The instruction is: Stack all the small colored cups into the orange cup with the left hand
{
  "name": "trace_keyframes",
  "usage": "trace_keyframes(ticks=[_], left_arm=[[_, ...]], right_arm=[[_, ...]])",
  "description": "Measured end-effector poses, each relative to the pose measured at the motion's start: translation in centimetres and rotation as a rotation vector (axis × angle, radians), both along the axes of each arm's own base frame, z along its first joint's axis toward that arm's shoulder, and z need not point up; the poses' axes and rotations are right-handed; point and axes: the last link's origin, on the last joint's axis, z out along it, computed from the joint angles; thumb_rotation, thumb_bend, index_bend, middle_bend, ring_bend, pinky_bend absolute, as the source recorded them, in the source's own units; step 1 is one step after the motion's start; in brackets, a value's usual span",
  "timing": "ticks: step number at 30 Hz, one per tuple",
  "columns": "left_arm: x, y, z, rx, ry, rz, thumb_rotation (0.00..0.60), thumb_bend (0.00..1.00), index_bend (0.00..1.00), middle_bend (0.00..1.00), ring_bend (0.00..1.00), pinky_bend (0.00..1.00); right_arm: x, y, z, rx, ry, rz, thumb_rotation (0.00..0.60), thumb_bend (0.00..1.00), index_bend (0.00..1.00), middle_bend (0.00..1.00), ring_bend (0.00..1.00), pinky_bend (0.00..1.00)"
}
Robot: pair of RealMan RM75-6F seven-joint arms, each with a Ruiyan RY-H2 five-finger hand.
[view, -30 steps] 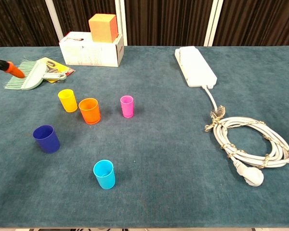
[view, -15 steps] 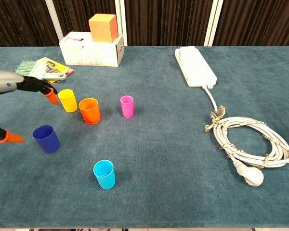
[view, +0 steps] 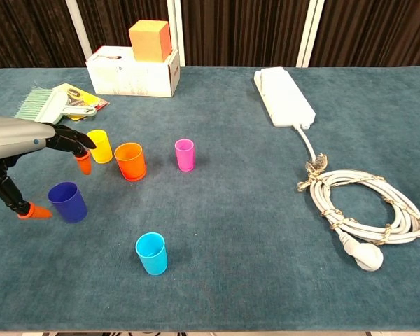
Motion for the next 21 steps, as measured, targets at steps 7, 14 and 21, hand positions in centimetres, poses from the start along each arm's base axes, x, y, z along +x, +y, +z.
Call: trace_keyframes(ticks=[7, 14, 21], left_arm=[[-1.0, 0.1, -0.7, 0.010, 0.017, 0.011, 0.600, 0.17, 0.33, 0.08, 0.00, 0.00], [-1.2, 0.4, -1.2, 0.021, 0.018, 0.002, 0.600, 0.19, 0.34, 0.08, 0.00, 0.00], [-1.3, 0.4, -1.3, 0.027, 0.017, -0.004, 0.600, 0.25, 0.41, 0.08, 0.00, 0.00]], right_arm=[[-0.2, -0.1, -0.2, 0.010, -0.005, -0.009, 0.600, 0.34, 0.12, 0.05, 0.12, 0.06], [-0.1, -0.2, -0.3, 0.012, -0.006, -0.006, 0.600, 0.34, 0.12, 0.05, 0.12, 0.06], [-0.1, -0.2, -0.2, 0.009, -0.006, -0.005, 0.600, 0.34, 0.12, 0.05, 0.12, 0.06]])
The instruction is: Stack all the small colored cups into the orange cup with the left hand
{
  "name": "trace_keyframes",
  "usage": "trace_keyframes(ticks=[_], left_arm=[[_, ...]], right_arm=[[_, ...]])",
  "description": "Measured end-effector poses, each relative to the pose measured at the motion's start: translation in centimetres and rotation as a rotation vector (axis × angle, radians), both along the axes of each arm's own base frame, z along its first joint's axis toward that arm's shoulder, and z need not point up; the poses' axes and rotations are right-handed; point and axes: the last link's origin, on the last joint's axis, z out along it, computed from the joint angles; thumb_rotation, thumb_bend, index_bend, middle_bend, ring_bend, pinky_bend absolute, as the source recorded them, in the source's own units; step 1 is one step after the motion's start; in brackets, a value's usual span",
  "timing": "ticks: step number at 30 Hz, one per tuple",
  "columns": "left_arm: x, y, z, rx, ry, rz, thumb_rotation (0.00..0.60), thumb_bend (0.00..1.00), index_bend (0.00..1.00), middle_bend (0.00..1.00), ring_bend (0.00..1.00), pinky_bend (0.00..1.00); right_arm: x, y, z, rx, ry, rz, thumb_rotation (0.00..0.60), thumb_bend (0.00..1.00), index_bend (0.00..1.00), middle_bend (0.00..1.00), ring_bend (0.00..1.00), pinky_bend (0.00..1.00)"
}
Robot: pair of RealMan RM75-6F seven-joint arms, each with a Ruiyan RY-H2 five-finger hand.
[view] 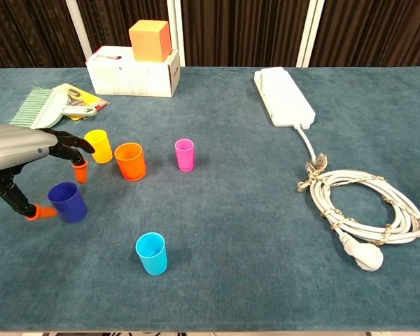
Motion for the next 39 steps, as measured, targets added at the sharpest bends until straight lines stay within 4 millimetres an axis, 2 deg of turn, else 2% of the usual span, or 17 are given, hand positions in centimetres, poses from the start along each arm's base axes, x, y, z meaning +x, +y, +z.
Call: trace_keyframes(ticks=[7, 19, 26, 31, 39], left_arm=[[-0.4, 0.0, 0.1, 0.002, 0.017, 0.007, 0.600, 0.26, 0.42, 0.08, 0.00, 0.00], [0.5, 0.3, 1.0, 0.033, -0.018, -0.006, 0.600, 0.33, 0.44, 0.09, 0.00, 0.00], [2.5, 1.4, 3.1, 0.103, -0.085, -0.047, 0.600, 0.33, 0.44, 0.09, 0.00, 0.00], [5.5, 3.1, 4.4, 0.138, -0.137, -0.099, 0.600, 0.33, 0.44, 0.09, 0.00, 0.00], [7.9, 5.4, 4.3, 0.124, -0.133, -0.098, 0.600, 0.33, 0.44, 0.09, 0.00, 0.00]], right_arm=[[0.0, 0.0, -0.1, 0.003, 0.000, -0.002, 0.600, 0.34, 0.12, 0.05, 0.12, 0.06], [0.0, 0.0, 0.0, 0.000, -0.001, -0.001, 0.600, 0.34, 0.12, 0.05, 0.12, 0.06], [-0.3, -0.1, 0.1, -0.001, -0.003, -0.012, 0.600, 0.34, 0.12, 0.05, 0.12, 0.06], [-0.6, -0.4, 0.1, -0.009, 0.002, -0.027, 0.600, 0.34, 0.12, 0.05, 0.12, 0.06], [-1.4, -0.9, -0.3, 0.004, 0.018, -0.055, 0.600, 0.34, 0.12, 0.05, 0.12, 0.06]])
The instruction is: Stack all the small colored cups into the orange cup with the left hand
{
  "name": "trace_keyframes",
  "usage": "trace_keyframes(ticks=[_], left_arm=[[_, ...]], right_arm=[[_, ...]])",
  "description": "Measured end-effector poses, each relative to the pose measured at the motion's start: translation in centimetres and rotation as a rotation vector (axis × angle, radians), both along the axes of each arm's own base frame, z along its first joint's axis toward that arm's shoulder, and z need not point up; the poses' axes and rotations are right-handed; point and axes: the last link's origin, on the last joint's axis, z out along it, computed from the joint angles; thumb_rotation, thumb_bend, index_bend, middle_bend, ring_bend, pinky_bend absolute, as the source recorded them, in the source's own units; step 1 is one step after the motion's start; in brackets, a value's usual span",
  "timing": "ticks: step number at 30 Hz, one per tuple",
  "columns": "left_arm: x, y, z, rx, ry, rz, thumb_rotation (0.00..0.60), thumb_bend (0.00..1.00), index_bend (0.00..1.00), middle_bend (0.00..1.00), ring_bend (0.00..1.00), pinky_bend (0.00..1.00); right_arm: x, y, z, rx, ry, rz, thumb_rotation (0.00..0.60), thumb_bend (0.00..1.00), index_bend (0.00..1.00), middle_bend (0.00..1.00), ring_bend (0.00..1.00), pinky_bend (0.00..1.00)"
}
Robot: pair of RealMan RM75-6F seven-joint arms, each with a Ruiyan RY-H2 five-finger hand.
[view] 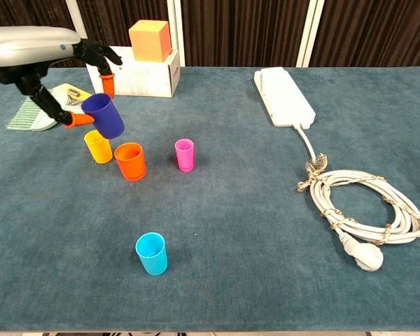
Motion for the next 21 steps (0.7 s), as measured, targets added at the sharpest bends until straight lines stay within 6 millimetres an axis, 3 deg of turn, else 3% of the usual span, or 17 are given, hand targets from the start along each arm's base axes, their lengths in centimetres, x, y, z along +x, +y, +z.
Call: trace_keyframes(ticks=[21], left_arm=[[1.0, 2.5, -3.3, -0.018, 0.086, 0.046, 0.600, 0.33, 0.44, 0.09, 0.00, 0.00]], right_arm=[[-0.9, -0.3, 0.3, -0.018, 0.011, -0.031, 0.600, 0.34, 0.12, 0.05, 0.12, 0.06]])
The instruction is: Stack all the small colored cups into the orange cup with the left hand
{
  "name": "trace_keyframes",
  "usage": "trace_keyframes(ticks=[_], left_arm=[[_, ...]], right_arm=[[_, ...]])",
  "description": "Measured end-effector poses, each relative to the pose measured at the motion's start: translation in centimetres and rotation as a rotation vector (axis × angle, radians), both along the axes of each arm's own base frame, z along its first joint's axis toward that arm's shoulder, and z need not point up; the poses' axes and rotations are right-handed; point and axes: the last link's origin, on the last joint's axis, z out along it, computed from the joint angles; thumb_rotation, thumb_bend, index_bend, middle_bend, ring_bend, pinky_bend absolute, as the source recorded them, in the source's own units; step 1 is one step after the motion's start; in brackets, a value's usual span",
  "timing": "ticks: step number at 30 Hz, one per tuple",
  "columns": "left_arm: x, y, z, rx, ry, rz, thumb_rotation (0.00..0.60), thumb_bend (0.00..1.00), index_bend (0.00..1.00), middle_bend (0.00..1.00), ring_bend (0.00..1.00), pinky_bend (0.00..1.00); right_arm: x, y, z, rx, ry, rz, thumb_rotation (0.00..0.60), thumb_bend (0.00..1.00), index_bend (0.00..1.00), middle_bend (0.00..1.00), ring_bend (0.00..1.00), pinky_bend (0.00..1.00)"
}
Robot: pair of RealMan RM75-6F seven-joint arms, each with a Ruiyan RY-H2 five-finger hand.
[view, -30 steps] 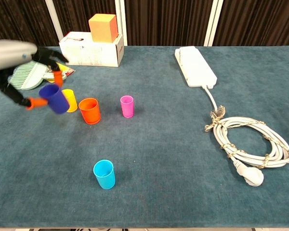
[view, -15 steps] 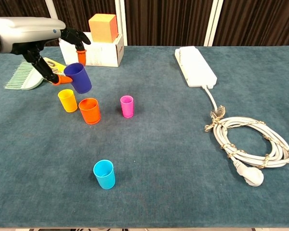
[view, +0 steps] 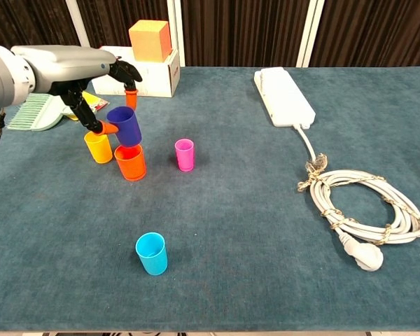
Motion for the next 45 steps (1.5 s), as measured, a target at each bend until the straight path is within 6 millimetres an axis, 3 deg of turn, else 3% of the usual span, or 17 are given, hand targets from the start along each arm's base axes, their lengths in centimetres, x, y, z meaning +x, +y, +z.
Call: trace_keyframes(ticks=[18, 30, 45], left_arm=[[-0.7, -0.1, -1.6, -0.025, 0.041, 0.005, 0.600, 0.33, 0.41, 0.09, 0.00, 0.00], [-1.2, -0.3, -2.0, -0.035, 0.095, 0.002, 0.600, 0.32, 0.21, 0.09, 0.00, 0.00], [-0.2, -0.7, -1.5, -0.038, 0.035, -0.020, 0.600, 0.32, 0.19, 0.09, 0.00, 0.00]], right_arm=[[-0.2, 0.0, 0.1, -0.003, 0.003, -0.007, 0.600, 0.34, 0.12, 0.05, 0.12, 0.06], [-0.3, 0.1, 0.4, -0.016, 0.008, -0.016, 0.600, 0.34, 0.12, 0.05, 0.12, 0.06], [-0.3, 0.1, 0.5, -0.022, 0.005, -0.020, 0.600, 0.34, 0.12, 0.05, 0.12, 0.06]])
